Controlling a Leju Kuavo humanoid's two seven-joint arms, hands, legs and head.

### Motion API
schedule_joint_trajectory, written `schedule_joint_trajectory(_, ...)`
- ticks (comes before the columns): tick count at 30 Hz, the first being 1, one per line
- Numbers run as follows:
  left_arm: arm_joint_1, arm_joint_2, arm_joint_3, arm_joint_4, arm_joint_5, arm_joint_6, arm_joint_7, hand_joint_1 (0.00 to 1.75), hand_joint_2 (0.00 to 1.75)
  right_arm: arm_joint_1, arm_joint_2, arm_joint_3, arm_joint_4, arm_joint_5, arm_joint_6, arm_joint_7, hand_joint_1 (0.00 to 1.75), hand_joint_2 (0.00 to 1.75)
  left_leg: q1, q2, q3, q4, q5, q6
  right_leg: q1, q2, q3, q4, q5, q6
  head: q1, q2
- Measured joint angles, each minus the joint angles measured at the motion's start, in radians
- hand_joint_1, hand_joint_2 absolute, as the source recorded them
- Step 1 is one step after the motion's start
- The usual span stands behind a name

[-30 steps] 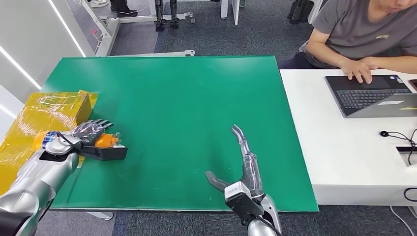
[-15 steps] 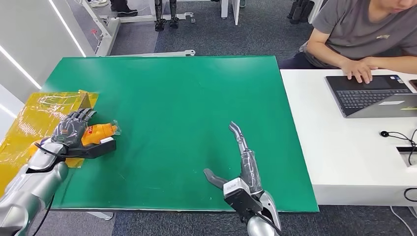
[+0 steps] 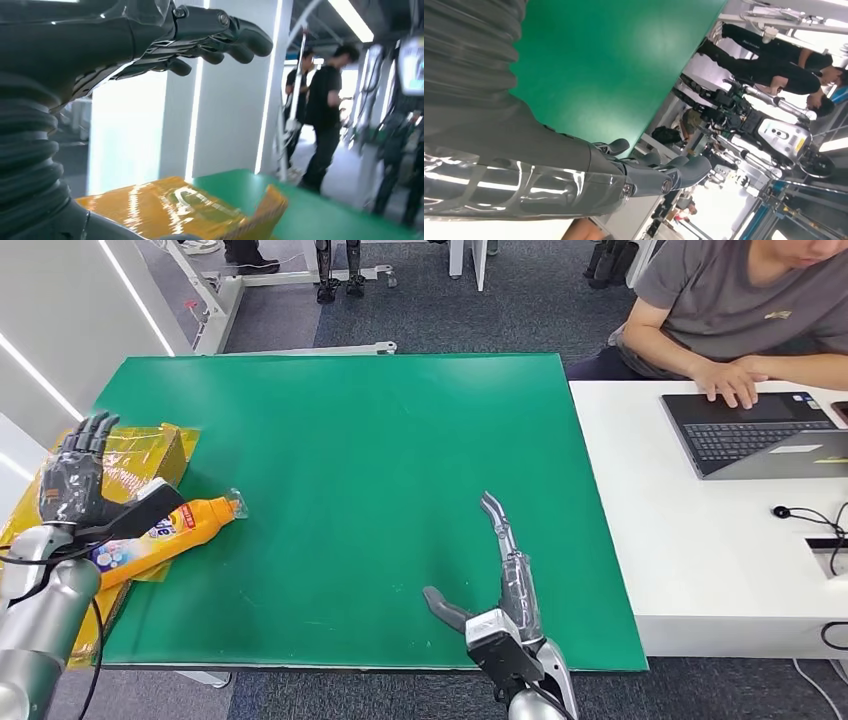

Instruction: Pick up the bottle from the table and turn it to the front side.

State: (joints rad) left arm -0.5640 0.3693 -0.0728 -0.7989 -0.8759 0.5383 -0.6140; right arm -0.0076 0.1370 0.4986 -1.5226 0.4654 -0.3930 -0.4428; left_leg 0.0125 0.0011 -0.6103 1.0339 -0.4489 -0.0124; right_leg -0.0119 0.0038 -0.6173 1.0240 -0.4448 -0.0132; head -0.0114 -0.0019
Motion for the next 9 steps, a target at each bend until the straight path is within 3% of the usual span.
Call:
schedule_joint_trajectory(4,0.053,-0.033,0.049,-0.144,0.268,-0.052,-0.071,0.0,1.75,0.004,0.001,0.0,-0.005,-0.002,0.001,0.003,0.0,1.75,0.0,0.0,0.0,0.0,0.0,0.0,0.0,0.0,0.0,0.0,0.0,0.0,0.0,0.0)
schedule_joint_trajectory(9,0.1,-0.108,0.038,-0.339,0.629,-0.115,-0.085,0.0,1.75,0.002,0.009,0.0,-0.007,-0.003,0.013,0.006,0.0,1.75,-0.001,-0.001,0.0,0.0,0.0,0.0,0.0,-0.001,0.0,-0.001,0.0,0.0,0.0,0.0)
